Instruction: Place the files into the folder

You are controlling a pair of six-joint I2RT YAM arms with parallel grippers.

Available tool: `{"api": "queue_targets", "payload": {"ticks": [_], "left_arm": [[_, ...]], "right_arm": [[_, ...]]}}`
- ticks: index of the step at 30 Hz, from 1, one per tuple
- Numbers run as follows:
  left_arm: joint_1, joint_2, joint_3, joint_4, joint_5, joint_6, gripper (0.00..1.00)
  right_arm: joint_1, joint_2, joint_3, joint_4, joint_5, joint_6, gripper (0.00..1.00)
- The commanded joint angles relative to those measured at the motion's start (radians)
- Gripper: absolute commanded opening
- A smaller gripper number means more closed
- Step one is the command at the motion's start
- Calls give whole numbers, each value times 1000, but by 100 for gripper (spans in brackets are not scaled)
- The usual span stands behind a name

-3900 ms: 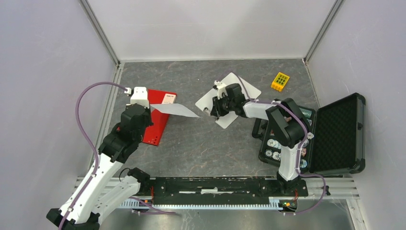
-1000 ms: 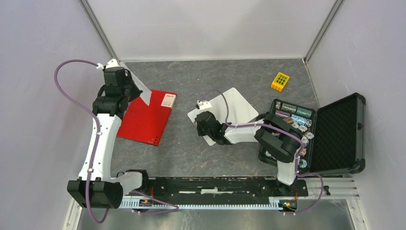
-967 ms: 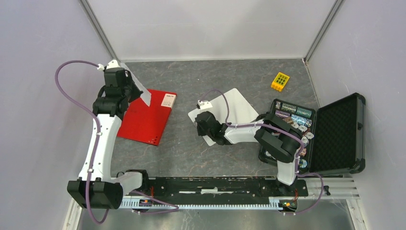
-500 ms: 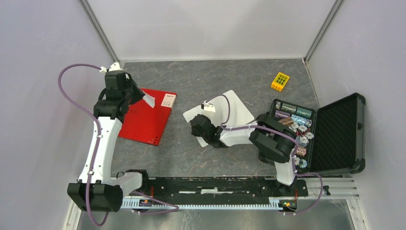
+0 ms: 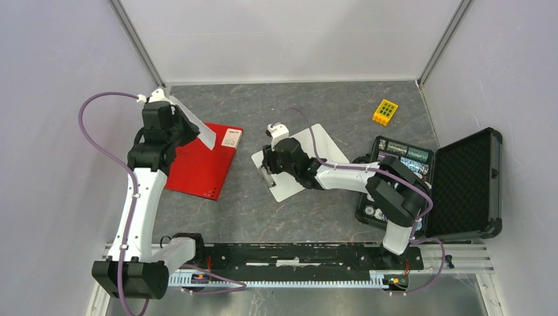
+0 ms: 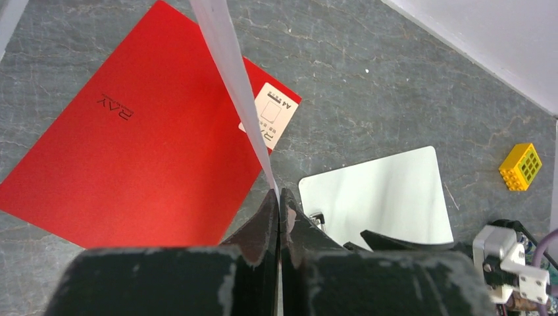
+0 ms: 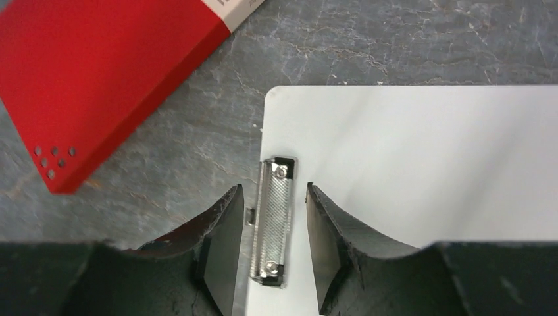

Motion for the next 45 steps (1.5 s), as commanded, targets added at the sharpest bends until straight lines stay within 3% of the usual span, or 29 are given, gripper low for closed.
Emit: {"api": "queue_targets", "payload": {"ticks": [1,10,24,28,35,45], "left_arm": [[7,-26,-32,54,36,-1,2],[6,-29,-81,66,79,3,2],[6,-31,-93,75,95,5,2],[6,-32,-93,75,97,4,2],[6,-34,-99,86,111,-12,2],[6,-53,-102,86,122,-13,2]], "right_arm": [[-46,23,73,-100,-233,-246,45],[-106,122,174,-182,-456,-300,32],[-106,197,177,-253,-381,-317,27],[-103,197,156,-256,-351,-305,21],[-38,204,153,-270,-229,-185,0],[15,175,31,-59,-98,200,0]]}}
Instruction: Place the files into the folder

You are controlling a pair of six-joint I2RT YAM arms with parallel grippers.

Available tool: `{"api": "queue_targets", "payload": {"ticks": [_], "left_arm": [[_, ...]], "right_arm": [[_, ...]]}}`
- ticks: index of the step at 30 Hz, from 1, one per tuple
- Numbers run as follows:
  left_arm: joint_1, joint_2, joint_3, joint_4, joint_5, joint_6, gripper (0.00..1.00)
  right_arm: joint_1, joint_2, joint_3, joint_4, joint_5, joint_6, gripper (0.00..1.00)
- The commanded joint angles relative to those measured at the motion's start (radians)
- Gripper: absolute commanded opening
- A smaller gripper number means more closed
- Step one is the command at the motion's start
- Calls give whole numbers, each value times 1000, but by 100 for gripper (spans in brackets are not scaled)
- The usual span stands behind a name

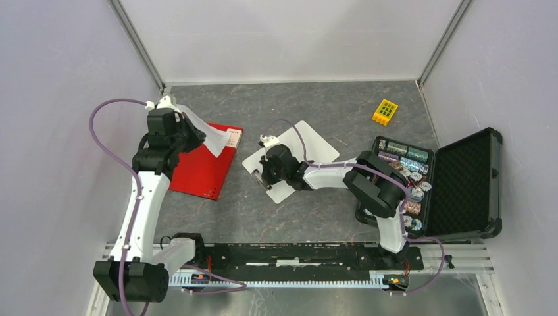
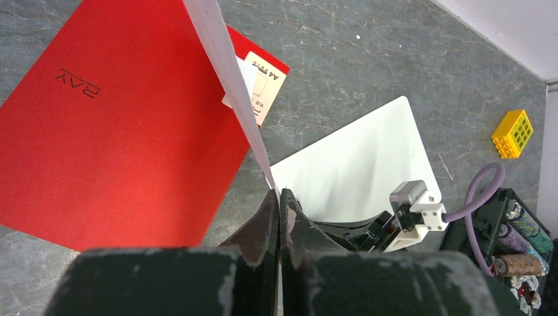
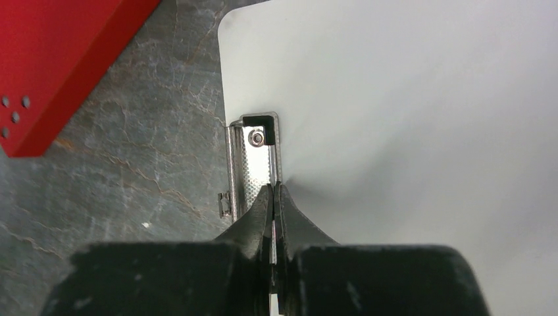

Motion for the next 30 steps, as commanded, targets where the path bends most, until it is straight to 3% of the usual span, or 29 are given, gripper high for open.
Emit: {"api": "queue_targets", "payload": {"ticks": [1,7,13,25,30], "left_arm": [[6,-34,1,43,25,-16,2],[6,-45,-1,37,28,-17,2],[6,-48,-11,35,35,-15,2],[6,-25,65,23,13,-6,2],[6,-18,80,14,15,10,2]], "right_arm": [[16,-5,-76,77,98,259,0],[25,-61,-216,190,300,582,0],[63,-50,-217,173,434,814,0],[93,67,8,149,486,934,0],[96,38,-28,185,501,869,0]]}}
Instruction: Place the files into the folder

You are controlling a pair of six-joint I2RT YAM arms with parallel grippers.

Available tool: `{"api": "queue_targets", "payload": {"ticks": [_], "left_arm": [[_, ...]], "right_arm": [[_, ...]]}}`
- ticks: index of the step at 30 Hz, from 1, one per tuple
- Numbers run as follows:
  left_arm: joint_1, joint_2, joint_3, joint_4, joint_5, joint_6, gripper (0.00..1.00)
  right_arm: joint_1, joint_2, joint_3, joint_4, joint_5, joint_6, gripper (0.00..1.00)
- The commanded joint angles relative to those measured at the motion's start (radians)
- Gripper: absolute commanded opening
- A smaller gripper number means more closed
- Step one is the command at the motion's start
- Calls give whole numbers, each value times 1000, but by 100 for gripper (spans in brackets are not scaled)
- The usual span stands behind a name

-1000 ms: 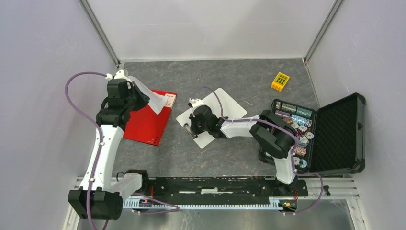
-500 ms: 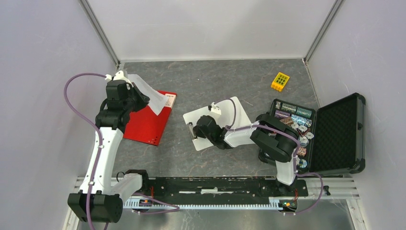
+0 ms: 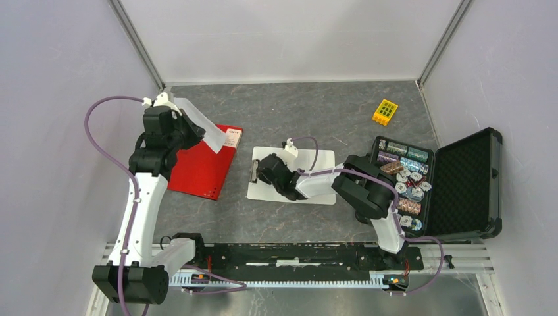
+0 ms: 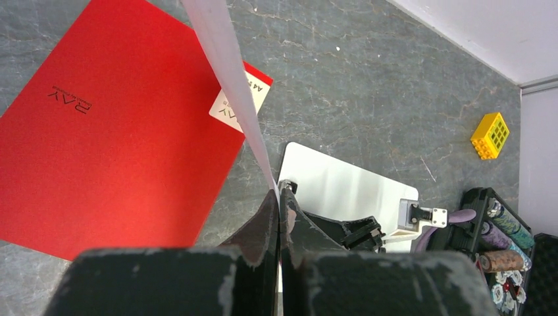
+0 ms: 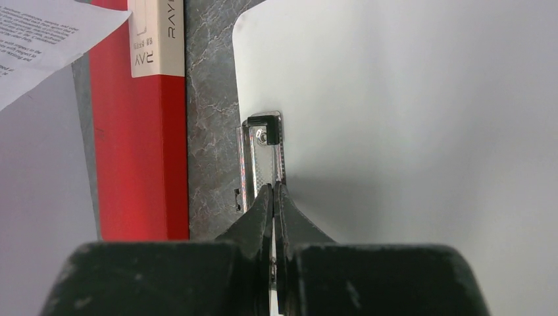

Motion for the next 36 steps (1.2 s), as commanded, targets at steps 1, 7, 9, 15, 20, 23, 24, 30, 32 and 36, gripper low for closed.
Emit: {"api": "queue_targets", "payload": {"ticks": [1,7,9,15,20,23,24,30,32,36], "left_arm": [[6,-3,43,15,3,12,2],[7,-25,35,35,108,-11,2],[6,-31,55,24,142,-10,2],[6,-21,108,20,318,-51,2],[-5,4,104,59,502,-150,2],[-68,-8,66,138,504,-242,2],[-115,-12,56,158,468,-255,2],[-445,109,90,209,300,-301,2],[-514,151,104,258,276,-332,2],[-616,212,128,395,315,-403,2]], "right_arm": [[9,-42,-17,36,54,-57,0],[8,-107,-91,177,-66,-187,17],[0,-166,-121,236,-108,-261,26],[-36,-387,-181,219,-172,-515,58],[-91,-650,-342,193,-177,-761,76],[-130,-807,-408,114,-181,-905,85],[-138,-848,-419,71,-173,-942,88],[-176,-1133,-482,-184,24,-1101,98],[-184,-1225,-502,-217,79,-1139,98],[-186,-1355,-514,-257,126,-1213,98]]}}
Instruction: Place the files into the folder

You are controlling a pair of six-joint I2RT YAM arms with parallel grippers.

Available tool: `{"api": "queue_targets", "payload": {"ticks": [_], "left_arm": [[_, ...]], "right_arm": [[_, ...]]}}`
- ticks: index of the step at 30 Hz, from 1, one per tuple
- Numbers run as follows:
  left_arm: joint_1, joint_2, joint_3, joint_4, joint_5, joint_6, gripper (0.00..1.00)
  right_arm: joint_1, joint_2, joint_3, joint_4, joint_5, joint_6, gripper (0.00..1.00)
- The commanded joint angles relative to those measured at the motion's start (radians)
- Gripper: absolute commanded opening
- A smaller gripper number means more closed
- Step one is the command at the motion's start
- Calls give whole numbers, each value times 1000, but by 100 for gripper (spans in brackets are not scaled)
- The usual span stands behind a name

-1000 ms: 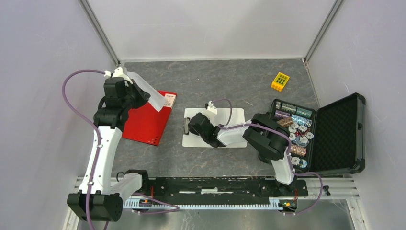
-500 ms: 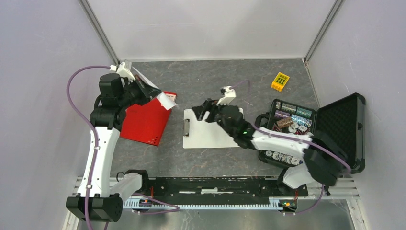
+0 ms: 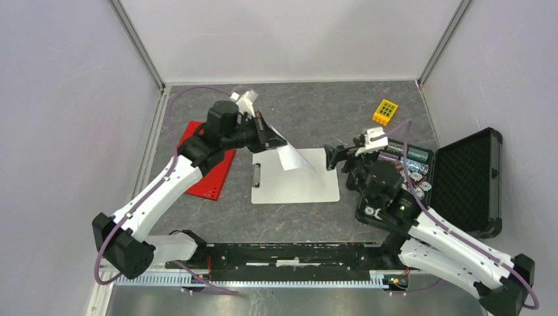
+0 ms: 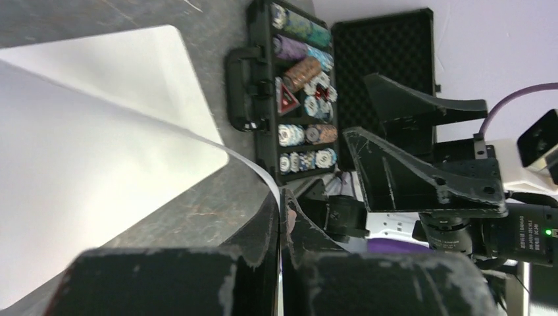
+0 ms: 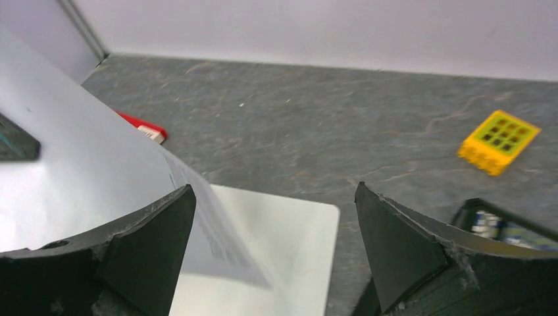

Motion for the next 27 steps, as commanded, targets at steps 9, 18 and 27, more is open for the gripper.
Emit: {"api": "queue_targets", "payload": {"ticks": [9,18,27], "left_arm": [[-105,-34,-205,214,-79,-73,2],[-82,117,-349,118,-125,49,2],[-49,285,-291,44,-237,165,5]], "right_arm": [[-4,-98,-16,-98,100,-212,98],[-4,-45,-22,-77,59,-190,98],[-4,-5,-36,-83,49,-187,98]]}}
